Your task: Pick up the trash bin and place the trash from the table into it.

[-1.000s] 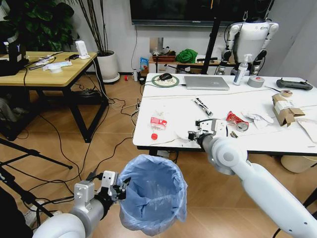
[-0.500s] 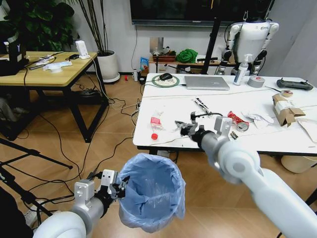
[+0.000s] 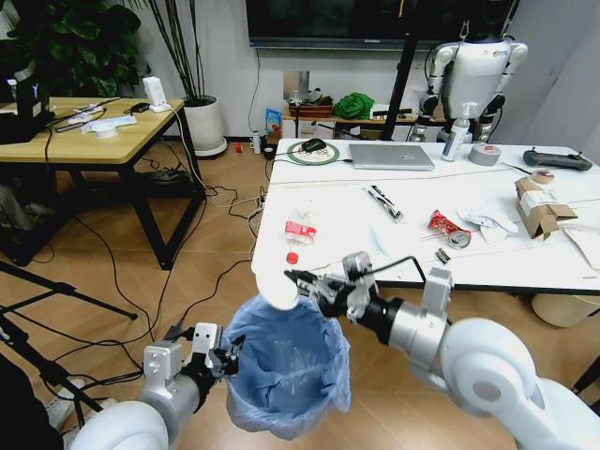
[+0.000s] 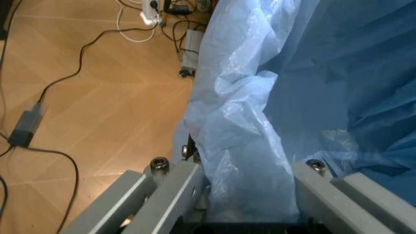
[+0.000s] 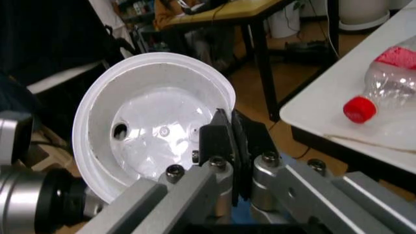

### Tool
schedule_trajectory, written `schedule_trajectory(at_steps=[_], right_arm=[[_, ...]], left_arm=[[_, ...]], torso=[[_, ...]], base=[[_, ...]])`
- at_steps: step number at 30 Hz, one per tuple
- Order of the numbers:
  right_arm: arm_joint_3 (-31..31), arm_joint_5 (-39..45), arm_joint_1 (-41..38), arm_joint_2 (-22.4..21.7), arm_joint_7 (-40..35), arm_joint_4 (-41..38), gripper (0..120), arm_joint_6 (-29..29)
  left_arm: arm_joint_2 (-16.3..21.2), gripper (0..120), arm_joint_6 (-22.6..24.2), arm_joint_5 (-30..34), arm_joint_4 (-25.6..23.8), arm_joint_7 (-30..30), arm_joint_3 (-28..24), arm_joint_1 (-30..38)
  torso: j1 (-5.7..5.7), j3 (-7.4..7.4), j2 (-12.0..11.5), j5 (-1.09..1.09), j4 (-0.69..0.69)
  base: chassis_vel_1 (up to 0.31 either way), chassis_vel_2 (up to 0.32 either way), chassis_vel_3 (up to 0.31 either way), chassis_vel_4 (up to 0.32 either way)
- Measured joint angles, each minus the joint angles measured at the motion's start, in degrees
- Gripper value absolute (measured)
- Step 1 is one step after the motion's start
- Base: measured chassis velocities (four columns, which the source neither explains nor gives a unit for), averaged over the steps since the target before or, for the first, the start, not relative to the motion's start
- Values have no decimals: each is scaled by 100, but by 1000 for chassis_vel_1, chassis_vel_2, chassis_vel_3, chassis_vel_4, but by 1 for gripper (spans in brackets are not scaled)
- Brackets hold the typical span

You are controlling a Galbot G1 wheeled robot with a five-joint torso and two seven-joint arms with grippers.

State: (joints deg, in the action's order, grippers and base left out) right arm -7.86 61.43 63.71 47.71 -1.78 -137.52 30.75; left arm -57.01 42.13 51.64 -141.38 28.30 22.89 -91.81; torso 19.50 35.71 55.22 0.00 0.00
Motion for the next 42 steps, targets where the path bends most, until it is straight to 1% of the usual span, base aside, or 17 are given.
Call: schedule_trajectory(at_steps=[2, 3, 5, 6, 10, 13, 16, 18, 19, 21, 23, 25, 28, 32, 36, 39, 42], right_arm=[[-105, -183, 214, -26, 153, -26, 3, 27], [-273, -366, 538, -55, 389, -90, 11, 41], [-543, -499, 1027, -103, 689, -257, 18, 25], [-543, -499, 1027, -103, 689, -257, 18, 25], [-879, -729, 1536, -128, 816, -430, 36, -2], [-995, -786, 1626, -123, 795, -454, 45, -7], [-1154, -634, 1558, -86, 221, -471, 56, -5], [-1150, -216, 1148, -49, -661, -339, 65, 16], [-1150, -216, 1148, -49, -661, -339, 65, 16], [-1083, 64, 668, -2, -1329, -88, 75, 36], [-1005, 228, 372, 25, -1689, 60, 78, 42], [-709, 599, -342, 141, -2489, 424, 91, 70], [-381, 920, -905, 272, -2962, 717, 97, 91], [391, 1187, -2038, 648, -3331, 1439, 100, 120], [723, 1227, -2443, 897, -3406, 1868, 100, 124], [1095, 1449, -2854, 1418, -3767, 2458, 100, 124], [1289, 1625, -3028, 1757, -4162, 2673, 100, 124]], left_arm=[[-7, 2, 0, 2, 3, 26, -23, 1], [-16, 2, 0, 2, 8, 42, -62, 4], [-30, 2, 0, -8, 13, 50, -133, 14], [-30, 2, 0, -8, 13, 50, -133, 14], [-35, 2, 0, -33, 21, 51, -249, 57], [-29, 2, 0, -41, 21, 48, -265, 63], [-14, 2, 0, -62, 16, 34, -273, 57], [-3, 2, 0, -81, 2, 21, -284, 39], [-3, 2, 0, -81, 2, 21, -284, 39], [12, 2, 0, -93, -13, 12, -297, 20], [22, 2, 0, -96, -25, 9, -299, 6], [60, 2, 0, -97, -48, -9, -295, -21], [110, 2, 0, -93, -77, -29, -262, -37], [193, 2, 0, -79, -101, -60, -189, -98], [221, 2, 0, -74, -147, -63, -154, -181], [270, 2, 0, -29, -184, -69, -72, -260], [294, 2, 0, -6, -185, -71, -18, -281]], torso=[[0, 0, 0, 0, 0], [0, 0, 0, 1, -1], [0, 0, 0, 1, -1], [0, 0, 0, 1, -1], [0, 0, 0, 0, -1], [0, 0, 0, 0, -1], [0, 0, 0, 0, -1], [0, 0, 0, -1, -1], [0, 0, 0, -1, -1], [0, 1, 0, 0, 0], [1, 1, 0, 0, 0], [1, 2, 0, 0, 0], [1, 1, 0, 0, 0], [1, 2, 0, -3, 0], [1, 2, 0, -2, 2], [1, 1, -1, -1, 0], [2, 2, 0, -1, 1]], base=[[0, 0, 0, 0], [0, 0, 0, 0], [0, 0, 0, 0], [0, 0, 0, 0], [0, 0, 0, 0], [0, 0, 0, 0], [0, 0, 0, 0], [0, 0, 0, 0], [0, 0, 0, 0], [0, 0, 0, 0], [0, 0, 0, 0], [0, 0, 0, 0], [0, 0, 0, 0], [0, 0, 0, 0], [0, 0, 0, 0], [0, 0, 0, 0], [0, 0, 0, 0]])
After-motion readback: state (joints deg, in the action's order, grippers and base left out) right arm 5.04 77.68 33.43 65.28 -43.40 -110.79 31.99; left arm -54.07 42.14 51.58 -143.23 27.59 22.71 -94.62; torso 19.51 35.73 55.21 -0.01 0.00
